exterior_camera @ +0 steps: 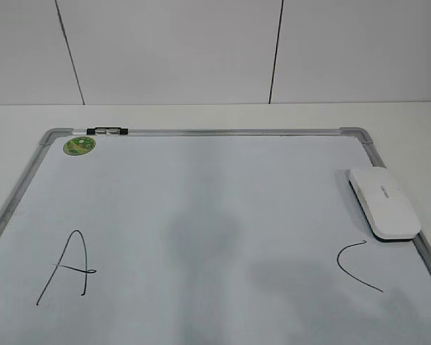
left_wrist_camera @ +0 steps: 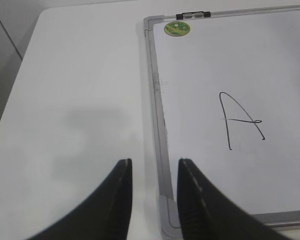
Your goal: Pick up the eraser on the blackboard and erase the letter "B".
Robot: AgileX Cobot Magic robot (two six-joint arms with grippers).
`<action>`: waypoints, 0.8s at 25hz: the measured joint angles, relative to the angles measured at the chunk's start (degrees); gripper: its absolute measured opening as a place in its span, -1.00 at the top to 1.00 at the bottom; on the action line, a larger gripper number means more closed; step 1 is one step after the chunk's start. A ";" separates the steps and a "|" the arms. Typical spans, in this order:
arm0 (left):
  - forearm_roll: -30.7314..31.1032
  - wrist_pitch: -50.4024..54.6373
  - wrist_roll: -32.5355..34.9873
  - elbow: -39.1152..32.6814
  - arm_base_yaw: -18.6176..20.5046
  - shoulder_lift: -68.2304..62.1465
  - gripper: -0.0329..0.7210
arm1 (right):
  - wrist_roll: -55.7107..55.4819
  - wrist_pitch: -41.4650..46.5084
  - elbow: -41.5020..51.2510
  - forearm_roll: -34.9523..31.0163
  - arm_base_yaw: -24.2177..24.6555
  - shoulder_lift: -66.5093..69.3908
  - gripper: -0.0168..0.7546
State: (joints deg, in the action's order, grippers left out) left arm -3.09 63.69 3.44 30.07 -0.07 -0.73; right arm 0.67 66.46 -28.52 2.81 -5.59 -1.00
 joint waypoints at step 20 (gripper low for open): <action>-0.21 0.00 0.00 0.00 0.00 0.00 0.29 | 0.00 -0.07 0.05 -2.81 0.00 0.00 -0.47</action>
State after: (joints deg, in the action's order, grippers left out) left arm -3.30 63.69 3.44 30.07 -0.07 -0.73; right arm 0.67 66.39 -28.47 0.00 -5.59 -1.00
